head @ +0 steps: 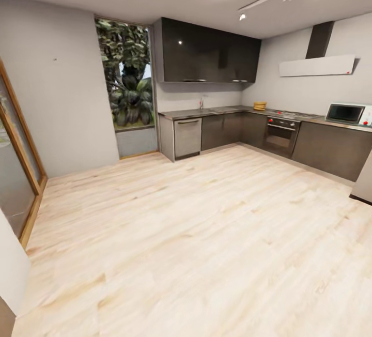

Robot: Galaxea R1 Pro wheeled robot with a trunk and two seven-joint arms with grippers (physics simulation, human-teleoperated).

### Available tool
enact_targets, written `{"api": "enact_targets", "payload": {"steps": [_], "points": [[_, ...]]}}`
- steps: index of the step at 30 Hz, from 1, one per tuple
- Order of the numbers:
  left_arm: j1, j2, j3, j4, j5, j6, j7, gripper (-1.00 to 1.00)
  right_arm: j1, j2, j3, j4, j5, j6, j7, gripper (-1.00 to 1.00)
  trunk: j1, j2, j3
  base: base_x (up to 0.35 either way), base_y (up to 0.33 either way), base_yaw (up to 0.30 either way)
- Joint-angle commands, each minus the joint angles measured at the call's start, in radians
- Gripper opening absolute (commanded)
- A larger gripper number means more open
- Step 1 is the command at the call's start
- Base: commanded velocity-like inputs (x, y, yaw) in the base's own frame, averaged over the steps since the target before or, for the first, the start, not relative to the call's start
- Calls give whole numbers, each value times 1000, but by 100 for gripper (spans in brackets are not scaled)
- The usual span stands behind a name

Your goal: In the kitchen, take the popcorn bag from the countertop, put it into the microwave, and heat it until the popcorn is cooked so the cooked popcorn ends up inside the bag.

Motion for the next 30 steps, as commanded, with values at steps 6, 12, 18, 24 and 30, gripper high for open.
{"api": "enact_targets", "payload": {"steps": [6, 12, 18, 24, 30], "points": [[0, 0, 0, 0, 7, -2, 1, 100, 0, 0, -1, 0, -5, -8, -1, 100, 1, 0, -1, 324, 0, -177], [0, 0, 0, 0, 7, -2, 1, 100, 0, 0, -1, 0, -6, -9, -1, 100, 1, 0, -1, 324, 0, -240], [0, 0, 0, 1, 7, -2, 1, 100, 0, 0, -1, 0, -6, -9, -1, 100, 1, 0, -1, 324, 0, -244], [0, 0, 0, 1, 8, -1, 1, 100, 0, 0, -1, 1, -7, -9, -1, 100, 1, 0, -1, 324, 0, -268], [0, 0, 0, 1, 7, -2, 1, 100, 0, 0, -1, 0, -7, -9, -1, 100, 1, 0, -1, 323, 0, -290]]}}
